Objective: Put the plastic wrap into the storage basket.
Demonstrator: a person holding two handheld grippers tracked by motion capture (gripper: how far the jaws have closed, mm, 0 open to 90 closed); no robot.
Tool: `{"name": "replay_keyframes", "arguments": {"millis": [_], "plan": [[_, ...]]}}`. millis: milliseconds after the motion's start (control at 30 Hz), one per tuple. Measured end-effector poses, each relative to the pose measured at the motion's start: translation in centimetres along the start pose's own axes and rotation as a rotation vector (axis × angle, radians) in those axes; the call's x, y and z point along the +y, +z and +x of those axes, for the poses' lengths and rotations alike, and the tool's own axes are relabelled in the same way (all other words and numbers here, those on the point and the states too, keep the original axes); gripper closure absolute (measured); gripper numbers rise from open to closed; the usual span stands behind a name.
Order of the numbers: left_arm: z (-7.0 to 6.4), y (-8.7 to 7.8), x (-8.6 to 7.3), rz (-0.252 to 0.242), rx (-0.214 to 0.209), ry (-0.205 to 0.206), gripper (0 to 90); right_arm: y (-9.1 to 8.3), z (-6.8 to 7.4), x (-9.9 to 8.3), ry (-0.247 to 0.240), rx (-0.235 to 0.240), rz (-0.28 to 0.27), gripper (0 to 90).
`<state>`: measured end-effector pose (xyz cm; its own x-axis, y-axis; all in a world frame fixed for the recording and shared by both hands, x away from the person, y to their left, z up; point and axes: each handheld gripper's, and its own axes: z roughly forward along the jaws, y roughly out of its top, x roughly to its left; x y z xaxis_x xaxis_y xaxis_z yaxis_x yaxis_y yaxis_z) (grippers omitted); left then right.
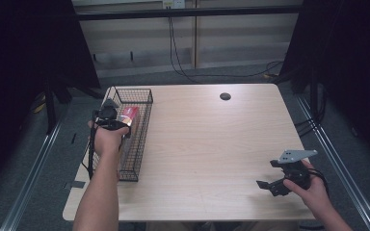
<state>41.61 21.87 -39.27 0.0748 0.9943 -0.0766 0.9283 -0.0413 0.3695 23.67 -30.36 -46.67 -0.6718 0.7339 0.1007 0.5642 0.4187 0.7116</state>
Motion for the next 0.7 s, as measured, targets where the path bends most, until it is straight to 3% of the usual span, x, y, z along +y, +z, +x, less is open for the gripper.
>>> {"name": "replay_keyframes", "arguments": {"millis": [133,367,700], "plan": [[-0.3,-1.5,0.4,-0.025,0.003,0.007,37.2,0.1,0.1,0.2,-0.002,-0.001,0.002,3.4],[-0.9,-3.7,0.8,-0.059,-0.028,0.012,36.5,0.1,0.2,0.3,-0.003,-0.001,0.004,3.4],[-2.8,-5.1,1.1,-0.098,-0.072,0.045,29.4,0.1,0.2,0.3,-0.004,0.007,0.0,3.4]]}}
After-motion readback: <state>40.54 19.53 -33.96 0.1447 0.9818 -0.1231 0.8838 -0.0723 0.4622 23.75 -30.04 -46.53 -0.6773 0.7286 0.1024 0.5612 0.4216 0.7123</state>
